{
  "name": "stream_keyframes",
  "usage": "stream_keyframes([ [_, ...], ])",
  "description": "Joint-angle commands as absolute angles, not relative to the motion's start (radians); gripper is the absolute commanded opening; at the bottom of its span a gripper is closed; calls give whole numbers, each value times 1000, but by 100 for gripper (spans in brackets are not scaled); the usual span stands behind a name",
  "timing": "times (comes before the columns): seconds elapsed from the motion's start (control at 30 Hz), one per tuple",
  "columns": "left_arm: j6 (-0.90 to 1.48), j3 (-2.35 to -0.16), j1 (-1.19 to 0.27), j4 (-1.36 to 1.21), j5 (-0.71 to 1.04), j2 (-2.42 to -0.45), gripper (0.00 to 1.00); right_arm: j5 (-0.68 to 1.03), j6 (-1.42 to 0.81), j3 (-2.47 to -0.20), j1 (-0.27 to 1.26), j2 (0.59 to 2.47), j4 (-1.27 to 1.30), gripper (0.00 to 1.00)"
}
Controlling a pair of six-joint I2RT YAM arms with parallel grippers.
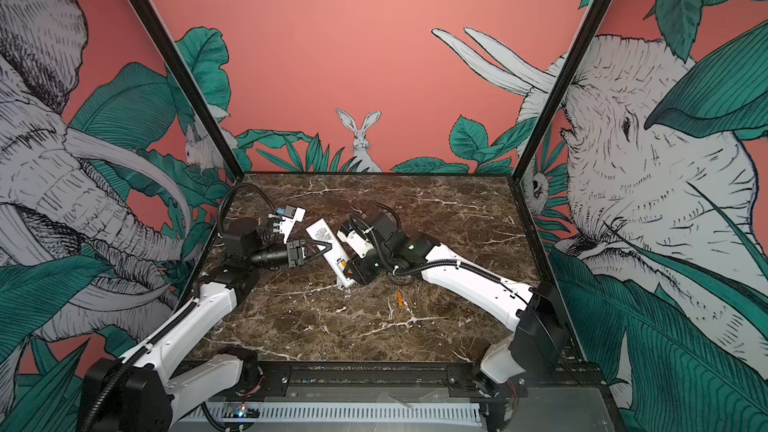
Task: Load the batteries into the remote control
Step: 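Open the right gripper and lift it away from the seated battery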
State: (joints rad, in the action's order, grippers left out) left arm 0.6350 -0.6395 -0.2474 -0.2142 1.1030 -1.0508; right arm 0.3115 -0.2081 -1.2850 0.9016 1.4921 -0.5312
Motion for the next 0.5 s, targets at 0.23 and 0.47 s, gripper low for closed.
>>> stream_keyframes([
  [0.23, 643, -673, -252, -273, 1131, -1081, 0, 338, -189, -1204, 870, 1339, -524, 72],
  [0.47, 535, -700, -255, -111, 1077, -1090, 0, 201, -219, -1158, 844, 1291, -584, 87],
])
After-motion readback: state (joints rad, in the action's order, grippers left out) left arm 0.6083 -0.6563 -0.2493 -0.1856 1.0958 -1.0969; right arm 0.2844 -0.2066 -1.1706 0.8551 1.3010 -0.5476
